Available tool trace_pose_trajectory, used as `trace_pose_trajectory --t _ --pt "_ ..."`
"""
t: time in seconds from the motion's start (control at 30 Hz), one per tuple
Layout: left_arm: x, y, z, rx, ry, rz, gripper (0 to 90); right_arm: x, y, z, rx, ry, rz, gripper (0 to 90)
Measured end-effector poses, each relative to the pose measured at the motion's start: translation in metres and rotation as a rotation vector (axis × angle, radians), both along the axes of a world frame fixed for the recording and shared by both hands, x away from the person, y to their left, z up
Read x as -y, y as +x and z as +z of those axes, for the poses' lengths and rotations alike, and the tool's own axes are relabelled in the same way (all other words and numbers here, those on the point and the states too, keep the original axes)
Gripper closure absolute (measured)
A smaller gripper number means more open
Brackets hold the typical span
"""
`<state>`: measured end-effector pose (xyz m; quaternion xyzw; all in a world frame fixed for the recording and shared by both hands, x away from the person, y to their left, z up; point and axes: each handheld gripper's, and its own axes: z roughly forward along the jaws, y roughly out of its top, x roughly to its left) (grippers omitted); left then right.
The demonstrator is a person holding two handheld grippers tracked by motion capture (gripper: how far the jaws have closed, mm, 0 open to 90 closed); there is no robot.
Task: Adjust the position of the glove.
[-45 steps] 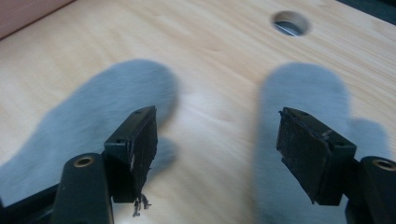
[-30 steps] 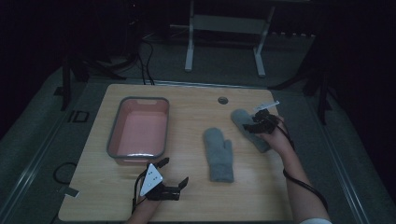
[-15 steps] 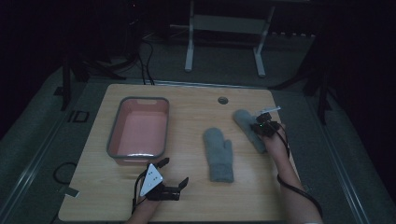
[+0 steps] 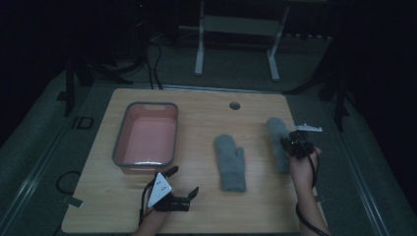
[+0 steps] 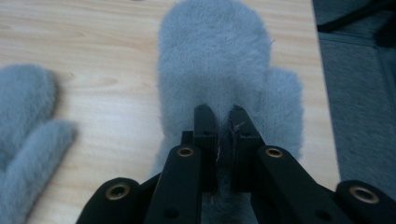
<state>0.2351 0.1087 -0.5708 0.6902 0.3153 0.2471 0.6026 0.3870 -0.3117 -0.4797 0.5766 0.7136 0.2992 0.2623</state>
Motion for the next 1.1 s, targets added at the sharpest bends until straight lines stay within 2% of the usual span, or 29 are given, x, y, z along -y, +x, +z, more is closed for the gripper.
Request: trace_pose_trajectory --t 0.13,0.17,0.3,0.47,0.57,0.67,0.7,0.77,0.83,0.87,0.97,1.03,1.1 --pt "0.0 0.0 0.0 0.001 0.001 0.0 1.7 0.001 -0.02 -0.006 -0.004 0.033 -0.05 84.3" --pt "0.0 0.0 0.0 0.001 0.002 -0.001 1.7 0.001 -0.025 -0.009 -0.017 0.055 -0.051 84.3" --pt "0.0 0.0 0.0 0.003 0.001 -0.002 1.7 0.0 -0.036 -0.02 -0.032 0.039 -0.088 84.2" --pt "0.0 0.0 0.0 0.001 0.002 -0.002 1.7 0.0 -0.034 -0.04 -0.076 0.012 -0.109 83.1" --pt "0.0 0.0 0.0 0.001 0.002 -0.001 1.7 -0.001 -0.032 -0.051 -0.09 0.019 -0.102 81.4" --pt "0.0 0.0 0.0 0.001 0.002 -0.001 1.7 -0.002 -0.031 -0.054 -0.09 0.024 -0.1 76.7" --pt "0.0 0.0 0.0 0.0 0.0 -0.001 1.7 -0.003 -0.03 -0.055 -0.094 0.023 -0.094 71.7" --pt "0.0 0.0 0.0 -0.001 -0.002 0.001 1.7 -0.002 -0.03 -0.054 -0.093 0.041 -0.083 61.8" --pt "0.0 0.0 0.0 -0.001 -0.003 0.002 1.7 0.0 -0.031 -0.045 -0.1 0.046 -0.066 53.5" --pt "0.0 0.0 0.0 -0.003 -0.003 0.003 1.7 0.002 -0.033 -0.041 -0.087 0.056 -0.06 53.5" --pt "-0.001 0.0 0.0 -0.006 -0.005 0.003 1.7 0.007 -0.041 -0.024 -0.05 0.037 -0.037 52.3" --pt "-0.001 0.0 0.0 -0.007 -0.006 0.003 1.7 0.011 -0.045 -0.019 -0.045 0.042 -0.027 51.1" --pt "-0.001 0.0 0.0 -0.008 -0.009 0.004 1.7 0.017 -0.047 -0.018 -0.048 0.066 -0.034 50.5"
